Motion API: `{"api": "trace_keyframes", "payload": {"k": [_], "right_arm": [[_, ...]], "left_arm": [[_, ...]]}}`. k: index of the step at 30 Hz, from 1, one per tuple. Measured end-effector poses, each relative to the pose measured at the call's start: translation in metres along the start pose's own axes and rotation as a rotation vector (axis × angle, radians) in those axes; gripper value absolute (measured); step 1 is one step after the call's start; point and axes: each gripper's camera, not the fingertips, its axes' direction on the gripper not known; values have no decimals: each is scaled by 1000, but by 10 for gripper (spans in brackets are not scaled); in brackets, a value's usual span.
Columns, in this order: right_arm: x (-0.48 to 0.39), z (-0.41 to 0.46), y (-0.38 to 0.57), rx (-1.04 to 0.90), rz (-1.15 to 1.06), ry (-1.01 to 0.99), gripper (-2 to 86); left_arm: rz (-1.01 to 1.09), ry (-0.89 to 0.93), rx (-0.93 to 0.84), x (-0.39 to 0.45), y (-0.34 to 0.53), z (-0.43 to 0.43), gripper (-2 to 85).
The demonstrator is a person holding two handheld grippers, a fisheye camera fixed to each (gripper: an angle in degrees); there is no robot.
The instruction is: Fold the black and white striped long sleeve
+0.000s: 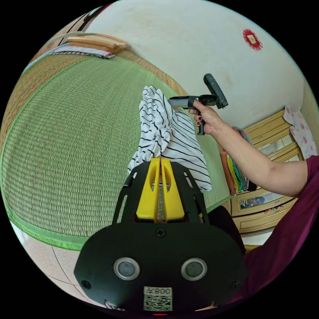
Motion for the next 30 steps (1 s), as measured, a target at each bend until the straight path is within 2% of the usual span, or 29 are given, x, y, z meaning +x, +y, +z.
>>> {"api": "trace_keyframes", "payload": {"k": [5,13,16,22,30], "right_arm": [[18,8,3,32,66,-99,0],[6,-8,43,160,55,-234,0],[-11,8,40,157,13,-266,0],[-25,88,-9,-26,-3,-210,1],[-33,87,16,62,-4,-254,1]], "left_arm": [[-61,57,17,-13,8,-1,1],[-73,36,11,-14,18,-9,1],[-73,26,5,-15,24,-8,1],[-76,5,3,-11,32,-9,1],[-30,27,27,2,37,-14,1]]}}
